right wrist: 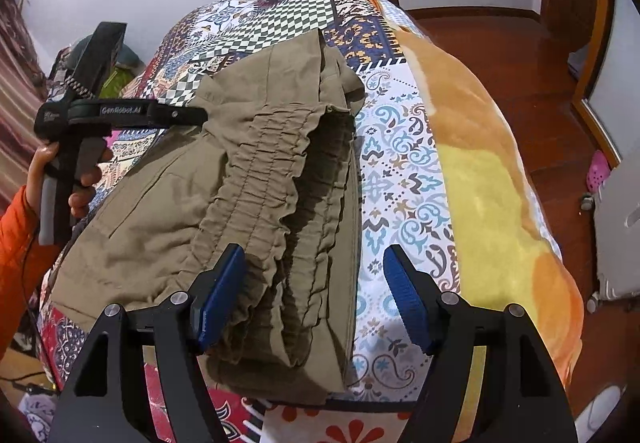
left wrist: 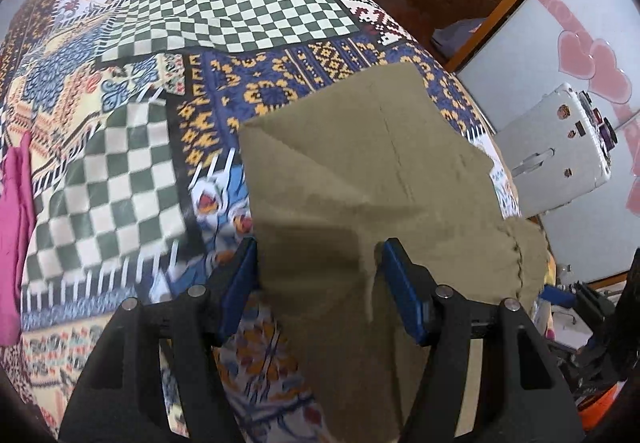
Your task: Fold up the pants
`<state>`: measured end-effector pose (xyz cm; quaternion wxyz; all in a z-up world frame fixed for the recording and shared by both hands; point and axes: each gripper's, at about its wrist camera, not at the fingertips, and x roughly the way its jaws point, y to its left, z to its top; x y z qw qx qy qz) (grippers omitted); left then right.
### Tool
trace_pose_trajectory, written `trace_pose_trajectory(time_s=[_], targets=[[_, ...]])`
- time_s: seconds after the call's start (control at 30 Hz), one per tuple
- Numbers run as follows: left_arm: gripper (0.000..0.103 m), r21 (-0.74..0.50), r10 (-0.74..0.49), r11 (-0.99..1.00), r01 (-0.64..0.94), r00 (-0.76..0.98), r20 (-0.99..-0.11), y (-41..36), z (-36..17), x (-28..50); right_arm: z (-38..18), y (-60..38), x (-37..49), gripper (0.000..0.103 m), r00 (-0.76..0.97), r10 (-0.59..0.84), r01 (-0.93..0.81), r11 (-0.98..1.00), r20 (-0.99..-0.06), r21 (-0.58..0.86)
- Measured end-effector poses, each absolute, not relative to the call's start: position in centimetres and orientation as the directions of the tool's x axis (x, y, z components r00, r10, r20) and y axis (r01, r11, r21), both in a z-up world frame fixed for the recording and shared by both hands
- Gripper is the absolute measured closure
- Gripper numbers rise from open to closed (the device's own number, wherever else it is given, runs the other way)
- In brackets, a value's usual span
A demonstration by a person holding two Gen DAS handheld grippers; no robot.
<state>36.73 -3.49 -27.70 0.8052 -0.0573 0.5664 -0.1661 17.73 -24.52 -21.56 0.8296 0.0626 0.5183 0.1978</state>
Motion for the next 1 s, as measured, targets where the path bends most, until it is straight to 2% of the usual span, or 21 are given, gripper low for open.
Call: trace_pose_trajectory(time_s=[0.1,0.17,0.23,0.33,0.43,0.73,1.0], targets=[[0.041,-0.273,-0.327,0.94,0.205,0.317,-0.89,-3.8,-28.1,37.6,-21.6,-24.5,18.0,0.035,0.387,0.393,-0.261,0.915,-0.834,0.309],[0.05,-0.27,-0.326,0.941,0.207,0.329,-0.886,-4.0,-28.2,38.0,-21.6,-24.5,18.1,0.035,0.388,0.393,-0.258,0.915,-0.834,0.311],[0.071,-0.261,-0.318,0.944,0.203,0.338,-0.886,-3.9,-28.2,38.2,-21.7,-24.4,18.3,0.035,0.39,0.392,-0.255,0.915,-0.833,0.311],[0.085,-0.305,-0.348,0.936,0.176,0.333,-0.876,-3.0,-28.3,38.6,-21.5,-24.5,18.4,0.035,0.395,0.389,-0.253,0.917,-0.832,0.309],[0.093,-0.353,-0.385,0.923,0.154,0.334,-0.86,-2.0,-28.2,38.5,-21.2,-24.6,18.5,0.035,0.407,0.383,-0.248,0.92,-0.829,0.304],[0.097,-0.267,-0.305,0.952,0.15,0.41,-0.859,-0.2,-25.1,34.7,-19.4,-24.9,17.9,0.035,0.45,0.381,-0.26,0.921,-0.808,0.289],[0.097,-0.231,-0.241,0.97,0.08,0.47,-0.849,3.6,-22.7,28.4,-17.3,-24.1,17.0,0.035,0.487,0.396,-0.301,0.913,-0.779,0.276]])
